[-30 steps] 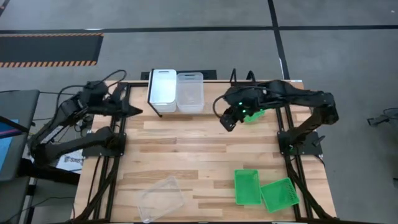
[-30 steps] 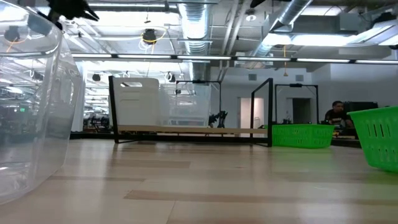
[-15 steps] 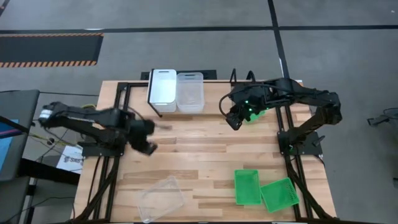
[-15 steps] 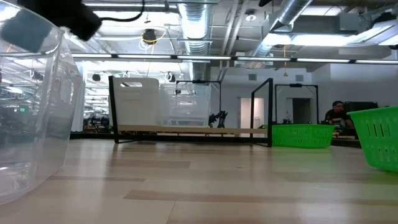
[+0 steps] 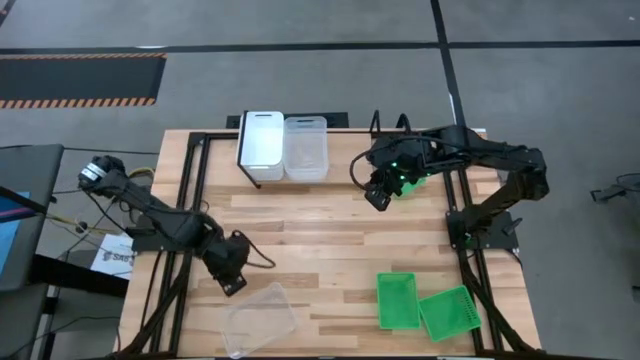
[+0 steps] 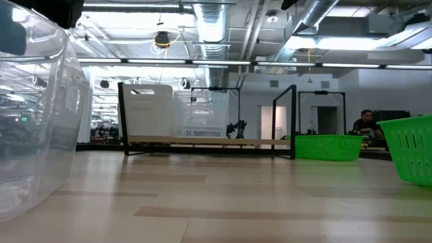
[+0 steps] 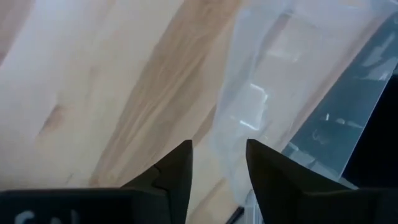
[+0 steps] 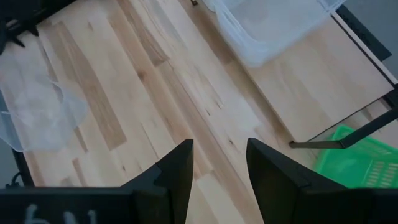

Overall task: Stack baskets on shelf by color
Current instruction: Stack the transparent bin on top of the transparent bins on the shelf

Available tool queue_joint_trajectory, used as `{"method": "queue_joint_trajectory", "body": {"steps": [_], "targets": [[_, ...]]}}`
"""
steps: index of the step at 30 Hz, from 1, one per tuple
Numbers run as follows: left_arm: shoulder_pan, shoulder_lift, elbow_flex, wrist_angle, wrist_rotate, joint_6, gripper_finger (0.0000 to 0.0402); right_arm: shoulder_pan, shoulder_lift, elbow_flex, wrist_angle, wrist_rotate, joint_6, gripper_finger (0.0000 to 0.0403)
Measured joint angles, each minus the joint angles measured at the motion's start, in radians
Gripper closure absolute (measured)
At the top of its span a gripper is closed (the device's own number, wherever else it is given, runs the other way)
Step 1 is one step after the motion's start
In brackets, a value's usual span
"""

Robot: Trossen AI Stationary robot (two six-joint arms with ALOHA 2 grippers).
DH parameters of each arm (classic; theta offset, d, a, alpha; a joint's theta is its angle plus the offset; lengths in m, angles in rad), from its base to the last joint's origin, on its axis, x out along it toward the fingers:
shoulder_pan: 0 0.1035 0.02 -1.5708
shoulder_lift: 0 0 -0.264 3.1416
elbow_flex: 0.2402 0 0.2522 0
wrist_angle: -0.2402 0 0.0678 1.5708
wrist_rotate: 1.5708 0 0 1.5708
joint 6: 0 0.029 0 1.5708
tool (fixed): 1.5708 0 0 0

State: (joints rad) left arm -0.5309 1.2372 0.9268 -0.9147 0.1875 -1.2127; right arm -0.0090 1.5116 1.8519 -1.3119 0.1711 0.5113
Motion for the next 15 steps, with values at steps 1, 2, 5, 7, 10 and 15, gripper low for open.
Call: {"method": "queue_joint_trajectory", "body": {"steps": [1,2,5,7,10,15], "targets": [[-0.014,0.02,0.0,0.026,-0.013,0.007,0.0263,0.0,0.0,0.0,-0.001,0.0,0.0,0.0233],[-0.025,0.045,0.0,0.053,-0.017,0.016,0.0263,0.0,-0.001,0.0,-0.004,0.0,0.0,0.0233],[-0.054,0.125,0.0,0.092,-0.016,0.052,0.0268,0.0,-0.001,0.0,-0.019,-0.001,0.0,0.0233],[-0.074,0.18,0.0,0.108,-0.016,0.082,0.0273,0.0,-0.001,0.0,-0.024,-0.002,0.0,0.0233],[-0.1,0.254,0.0,0.098,-0.029,0.091,0.0278,0.0,-0.001,0.0,-0.024,-0.004,0.0,0.0233],[-0.125,0.356,0.0,0.107,-0.016,0.15,0.028,0.0,-0.001,0.0,-0.044,-0.01,0.001,0.0233]]}}
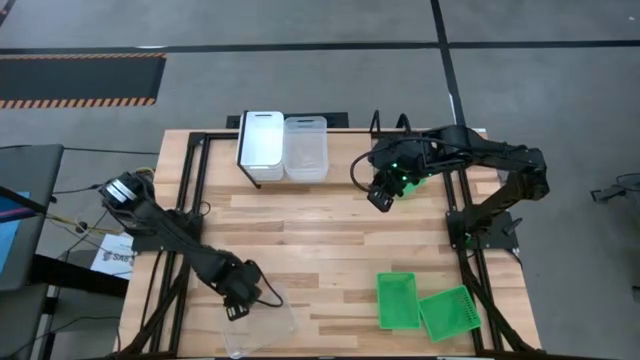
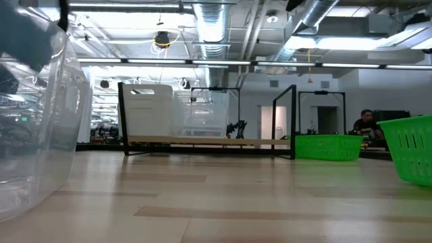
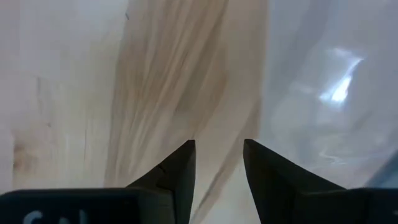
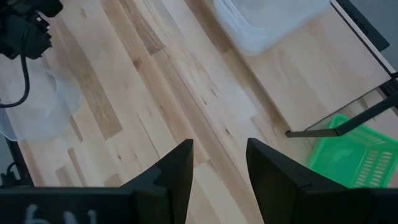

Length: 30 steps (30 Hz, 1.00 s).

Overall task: Stack baskets on shelf by color
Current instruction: Stack the transparent bin on top of the transparent bins on the shelf

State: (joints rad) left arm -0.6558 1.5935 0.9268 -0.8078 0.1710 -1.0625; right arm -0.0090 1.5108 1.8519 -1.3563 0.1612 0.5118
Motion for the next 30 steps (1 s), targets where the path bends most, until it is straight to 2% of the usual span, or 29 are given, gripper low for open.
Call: {"method": "queue_joint_trajectory", "body": {"steps": [6,12,15,20,27,30], "targets": [[0.007,0.038,0.0,0.002,0.015,0.08,0.0281,0.0,0.0,0.0,-0.008,0.0,-0.012,0.0233],[0.062,-0.041,0.0,-0.014,0.01,0.153,0.0281,0.0,0.0,0.0,-0.035,0.0,-0.013,0.0233],[0.078,-0.125,0.0,-0.012,0.021,0.134,0.0281,0.003,0.0,0.0,-0.035,0.0,-0.014,0.0233],[0.049,-0.218,0.001,0.052,-0.013,-0.005,0.0281,0.003,0.0,0.0,-0.034,0.0,-0.024,0.0233],[-0.026,-0.116,0.0,0.073,0.042,-0.012,0.0281,-0.001,0.0,0.0,-0.029,0.0,-0.032,0.0233],[-0.038,-0.057,0.0,0.13,0.082,0.009,0.0281,-0.007,0.0,0.0,-0.028,0.0,-0.045,0.0233]]}}
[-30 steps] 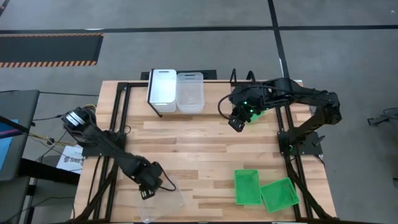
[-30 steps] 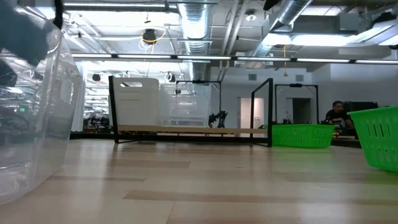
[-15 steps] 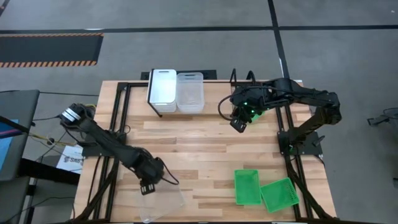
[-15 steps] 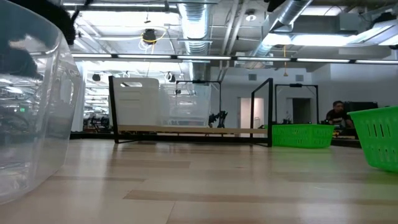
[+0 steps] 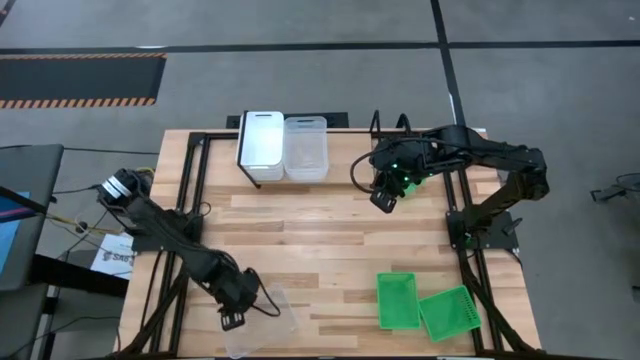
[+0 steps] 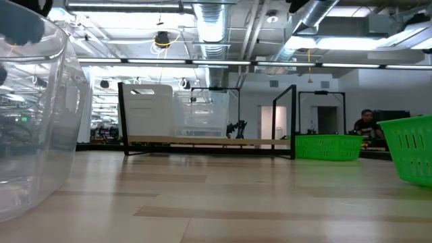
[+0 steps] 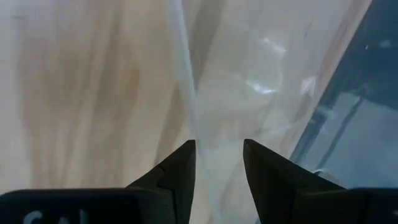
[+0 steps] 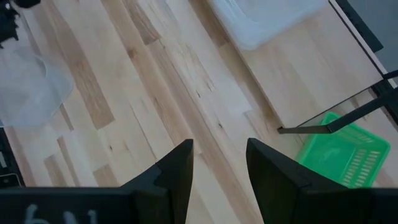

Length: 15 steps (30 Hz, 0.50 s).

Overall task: Stack baskets on shelf by color
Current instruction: Stack the transparent bin on top of the transparent bins on the shelf

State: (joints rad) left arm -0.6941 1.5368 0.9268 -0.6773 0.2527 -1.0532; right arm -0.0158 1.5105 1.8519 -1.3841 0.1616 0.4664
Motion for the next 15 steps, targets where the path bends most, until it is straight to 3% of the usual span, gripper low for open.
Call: {"method": "queue_joint_trajectory", "body": {"steps": [3,8,15], "targets": [[-0.004,0.055,0.0,-0.003,0.027,0.029,0.0281,-0.011,0.0,0.0,0.0,0.0,0.0,0.0233],[0.006,0.104,-0.001,-0.153,0.009,0.199,0.0295,-0.015,0.0,0.0,0.003,0.0,-0.004,0.0233],[0.131,0.096,-0.015,-0.259,-0.13,0.489,0.0393,-0.01,0.0,0.0,0.004,0.0,-0.004,0.0233]]}}
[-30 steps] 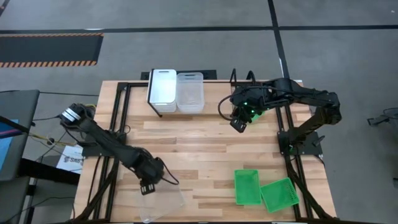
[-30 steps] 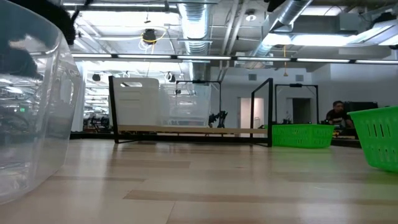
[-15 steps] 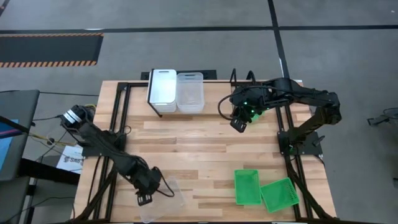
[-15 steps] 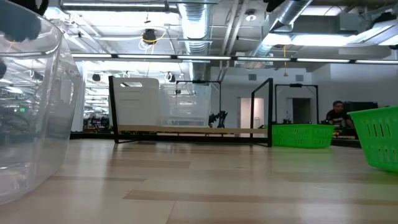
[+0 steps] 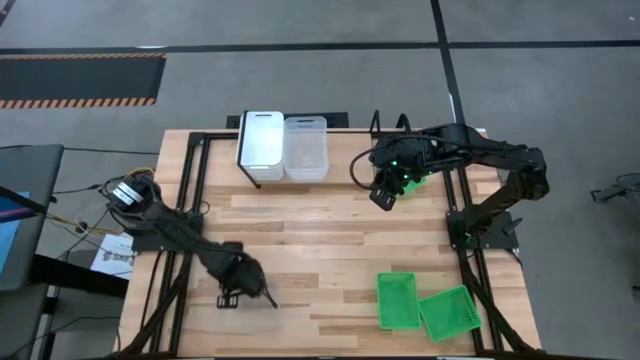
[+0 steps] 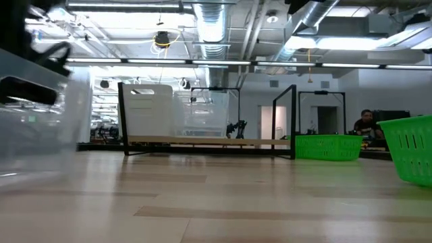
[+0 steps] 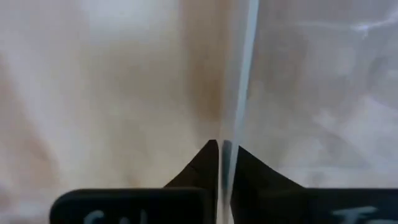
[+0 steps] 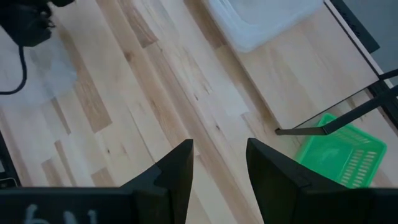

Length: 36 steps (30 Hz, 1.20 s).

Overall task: Stack baskets on shelf by color
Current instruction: Stack the transparent bin on top of the transparent bins on the shelf

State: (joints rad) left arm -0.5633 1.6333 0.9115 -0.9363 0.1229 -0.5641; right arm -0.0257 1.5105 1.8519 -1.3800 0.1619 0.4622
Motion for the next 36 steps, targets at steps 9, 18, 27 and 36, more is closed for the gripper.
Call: {"method": "queue_joint_trajectory", "body": {"steps": [9,18,27,36], "targets": [[0.307,0.0,0.028,0.085,-0.237,0.492,0.0401,0.0,0.0,0.0,0.002,0.0,0.0,0.0233],[0.45,0.006,0.174,0.301,-0.333,0.949,0.0401,0.0,0.0,0.0,0.024,0.0,0.006,0.0233],[0.455,0.006,0.313,0.35,-0.392,1.001,0.0401,-0.007,0.0,0.0,0.06,0.0,0.006,0.0233],[0.454,0.006,0.375,0.337,-0.34,0.957,0.0317,-0.033,0.0,0.0,0.06,0.0,0.002,0.0233]]}}
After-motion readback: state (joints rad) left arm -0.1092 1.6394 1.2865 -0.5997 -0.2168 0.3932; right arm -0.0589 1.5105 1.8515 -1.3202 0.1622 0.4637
